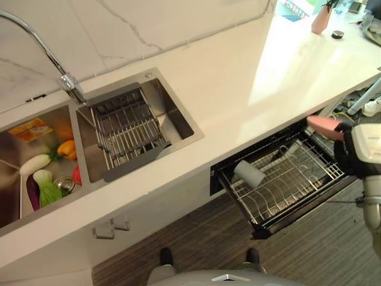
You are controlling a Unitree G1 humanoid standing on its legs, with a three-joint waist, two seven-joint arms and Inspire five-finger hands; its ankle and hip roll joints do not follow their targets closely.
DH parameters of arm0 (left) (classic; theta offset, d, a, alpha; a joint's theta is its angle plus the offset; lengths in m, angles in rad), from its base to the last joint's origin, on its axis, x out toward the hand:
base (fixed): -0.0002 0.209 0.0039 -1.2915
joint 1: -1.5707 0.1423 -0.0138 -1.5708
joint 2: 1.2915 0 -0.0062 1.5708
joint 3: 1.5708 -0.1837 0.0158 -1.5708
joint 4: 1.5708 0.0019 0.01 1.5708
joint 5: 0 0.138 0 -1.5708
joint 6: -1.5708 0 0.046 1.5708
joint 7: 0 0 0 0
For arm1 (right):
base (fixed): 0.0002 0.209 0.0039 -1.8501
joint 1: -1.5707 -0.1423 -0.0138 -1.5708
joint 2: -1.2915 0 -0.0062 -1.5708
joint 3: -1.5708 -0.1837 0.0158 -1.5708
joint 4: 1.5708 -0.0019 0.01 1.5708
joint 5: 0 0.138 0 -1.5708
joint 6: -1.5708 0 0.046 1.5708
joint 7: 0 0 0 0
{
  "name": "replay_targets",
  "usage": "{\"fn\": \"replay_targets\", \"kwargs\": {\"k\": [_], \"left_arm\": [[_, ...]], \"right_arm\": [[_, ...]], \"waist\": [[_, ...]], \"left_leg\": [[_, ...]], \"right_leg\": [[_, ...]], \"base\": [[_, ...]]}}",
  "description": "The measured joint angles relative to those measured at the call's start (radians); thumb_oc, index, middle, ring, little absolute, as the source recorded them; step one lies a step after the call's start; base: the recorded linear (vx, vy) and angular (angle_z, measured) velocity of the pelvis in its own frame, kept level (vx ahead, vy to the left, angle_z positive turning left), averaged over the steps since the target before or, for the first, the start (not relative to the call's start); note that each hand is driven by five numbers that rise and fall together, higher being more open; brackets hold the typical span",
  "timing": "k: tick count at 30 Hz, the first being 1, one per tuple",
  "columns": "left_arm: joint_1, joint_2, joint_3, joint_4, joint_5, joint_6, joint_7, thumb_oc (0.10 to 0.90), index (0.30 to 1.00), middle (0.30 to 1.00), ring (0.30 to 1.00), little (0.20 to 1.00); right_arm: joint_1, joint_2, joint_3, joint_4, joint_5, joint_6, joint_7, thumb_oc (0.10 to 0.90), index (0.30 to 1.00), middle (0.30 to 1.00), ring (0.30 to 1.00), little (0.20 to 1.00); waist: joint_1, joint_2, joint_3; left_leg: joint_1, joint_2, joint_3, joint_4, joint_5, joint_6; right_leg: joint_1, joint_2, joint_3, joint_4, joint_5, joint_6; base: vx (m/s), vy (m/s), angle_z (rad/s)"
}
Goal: Place the dishes in the dishwasher.
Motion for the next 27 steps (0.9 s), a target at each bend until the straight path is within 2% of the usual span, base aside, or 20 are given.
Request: {"fn": "replay_targets", "kwargs": {"k": [2, 5, 9, 16, 20, 21, 22, 23, 24, 27], "left_arm": [[0.000, 0.014, -0.022, -0.011, 0.000, -0.001, 0.000, 0.800, 0.900, 0.900, 0.900, 0.900], [-0.001, 0.020, -0.028, -0.012, 0.004, -0.001, 0.003, 0.800, 0.900, 0.900, 0.900, 0.900], [0.001, 0.022, -0.028, -0.023, 0.003, -0.001, 0.007, 0.800, 0.900, 0.900, 0.900, 0.900], [-0.007, 0.038, -0.042, -0.037, -0.003, -0.011, 0.013, 0.800, 0.900, 0.900, 0.900, 0.900], [-0.013, 0.042, -0.058, -0.042, -0.005, -0.011, 0.013, 0.800, 0.900, 0.900, 0.900, 0.900], [-0.008, 0.038, -0.073, -0.060, -0.008, -0.011, 0.018, 0.800, 0.900, 0.900, 0.900, 0.900], [-0.021, 0.052, -0.112, -0.083, -0.008, -0.017, 0.034, 0.800, 0.900, 0.900, 0.900, 0.900], [-0.047, 0.061, -0.146, -0.083, -0.009, -0.025, 0.037, 0.800, 0.900, 0.900, 0.900, 0.900], [-0.090, 0.057, -0.142, -0.070, -0.013, -0.028, 0.039, 0.800, 0.900, 0.900, 0.900, 0.900], [-0.109, 0.036, -0.133, -0.067, -0.055, -0.032, 0.040, 0.800, 0.900, 0.900, 0.900, 0.900]], "right_arm": [[0.003, 0.027, 0.058, 0.000, -0.001, -0.003, 0.015, 0.400, 0.300, 0.300, 0.300, 0.300], [0.003, 0.040, 0.146, 0.003, -0.033, -0.010, 0.019, 0.400, 0.300, 0.300, 0.300, 0.300], [-0.007, 0.047, 0.206, 0.012, -0.033, -0.012, 0.021, 0.400, 0.300, 0.300, 0.300, 0.300], [-0.119, 0.047, 0.299, 0.215, -0.031, -0.010, 0.022, 0.400, 0.300, 0.300, 0.300, 0.300], [-0.123, 0.048, 0.300, 0.220, -0.030, -0.012, 0.024, 0.400, 0.300, 0.300, 0.300, 0.300], [-0.155, 0.062, 0.320, 0.251, -0.029, -0.011, 0.005, 0.400, 0.300, 0.300, 0.300, 0.300], [-0.254, 0.085, 0.355, 0.351, -0.025, 0.002, -0.037, 0.400, 0.300, 0.300, 0.300, 0.300], [-0.318, 0.074, 0.395, 0.436, -0.020, 0.013, -0.045, 0.400, 0.300, 0.300, 0.300, 0.300], [-0.359, 0.041, 0.404, 0.468, -0.018, 0.017, -0.040, 0.400, 0.300, 0.300, 0.300, 0.300], [-0.440, 0.060, 0.413, 0.467, 0.002, 0.017, -0.071, 0.400, 0.300, 0.300, 0.300, 0.300]], "waist": [[0.000, -0.016, 0.004], [0.002, -0.021, 0.005], [0.009, -0.028, 0.008], [0.044, -0.053, 0.019], [0.052, -0.051, 0.023], [0.057, -0.046, 0.042], [0.052, -0.048, 0.059], [0.050, -0.043, 0.065], [0.066, -0.020, 0.105], [0.088, 0.012, 0.177]], "left_leg": [[-0.004, -0.014, 0.010, 0.005, 0.001, 0.007], [-0.010, -0.016, 0.022, 0.005, 0.003, 0.007], [-0.011, -0.016, 0.026, 0.006, 0.003, 0.007], [-0.042, -0.015, 0.017, 0.006, 0.012, 0.010], [-0.053, -0.016, 0.009, 0.006, 0.018, 0.012], [-0.074, -0.015, 0.007, 0.016, 0.021, 0.014], [-0.129, -0.005, -0.004, 0.055, 0.024, 0.017], [-0.181, -0.001, -0.027, 0.063, 0.028, 0.012], [-0.217, 0.000, -0.040, 0.049, 0.049, 0.020], [-0.224, -0.006, -0.045, 0.023, 0.069, 0.027]], "right_leg": [[-0.015, -0.013, 0.020, 0.003, 0.011, 0.011], [-0.029, -0.015, 0.029, 0.003, 0.014, 0.012], [-0.032, -0.015, 0.030, 0.003, 0.014, 0.012], [-0.056, -0.015, 0.024, 0.003, 0.016, 0.012], [-0.064, -0.015, 0.021, 0.003, 0.022, 0.011], [-0.075, -0.015, 0.018, 0.011, 0.022, 0.012], [-0.121, -0.009, 0.009, 0.028, 0.025, 0.010], [-0.144, -0.002, -0.011, 0.002, 0.036, 0.010], [-0.175, 0.003, -0.023, 0.007, 0.049, 0.004], [-0.190, 0.000, -0.025, 0.005, 0.060, 0.002]], "base": [[-0.02, 0.088, -0.15], [-0.01, 0.055, -0.12], [0.00, 0.008, -0.01], [-0.03, -0.005, 0.03], [-0.12, -0.045, 0.04], [-0.26, -0.085, 0.04], [-0.09, -0.023, 0.22], [-0.08, -0.021, 0.40], [-0.07, -0.024, 0.40], [-0.06, -0.012, 0.11]]}}
